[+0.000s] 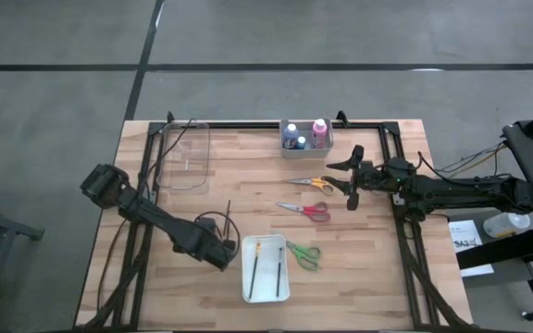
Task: Pick & Place Paint Supplies
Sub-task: Put the left silver liner brush into the gray bin
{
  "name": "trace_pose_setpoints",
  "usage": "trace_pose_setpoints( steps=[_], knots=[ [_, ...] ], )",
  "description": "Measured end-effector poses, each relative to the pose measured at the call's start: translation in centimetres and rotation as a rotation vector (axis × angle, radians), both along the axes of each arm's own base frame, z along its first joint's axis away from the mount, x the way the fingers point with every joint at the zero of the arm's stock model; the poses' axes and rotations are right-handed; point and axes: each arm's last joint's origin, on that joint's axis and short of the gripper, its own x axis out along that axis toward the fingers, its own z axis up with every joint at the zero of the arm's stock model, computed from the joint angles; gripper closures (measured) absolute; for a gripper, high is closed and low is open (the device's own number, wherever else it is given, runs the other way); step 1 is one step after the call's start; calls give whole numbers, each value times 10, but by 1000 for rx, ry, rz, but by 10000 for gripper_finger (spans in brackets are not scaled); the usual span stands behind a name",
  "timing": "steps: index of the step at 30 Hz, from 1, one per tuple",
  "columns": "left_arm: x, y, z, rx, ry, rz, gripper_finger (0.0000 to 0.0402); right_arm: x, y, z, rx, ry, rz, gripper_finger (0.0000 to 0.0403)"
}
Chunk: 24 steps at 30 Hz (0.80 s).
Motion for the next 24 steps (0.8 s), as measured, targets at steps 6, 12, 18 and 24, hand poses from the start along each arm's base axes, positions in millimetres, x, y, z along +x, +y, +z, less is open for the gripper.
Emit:
trace_pose_setpoints(
  steps=[6, 12, 18, 24],
  knots=[
    [-1, 2, 8, 19, -47, 1, 379, 0, 0, 0, 0, 0, 0, 209],
    [-1, 3, 16, 73, -123, 23, 379, 0, 0, 0, 0, 0, 0, 209],
    [5, -4, 27, 134, -207, 9, 379, 0, 0, 0, 0, 0, -1, 209],
    [8, -15, 44, 174, -268, -19, 378, 0, 0, 0, 0, 0, -1, 209]
  ],
)
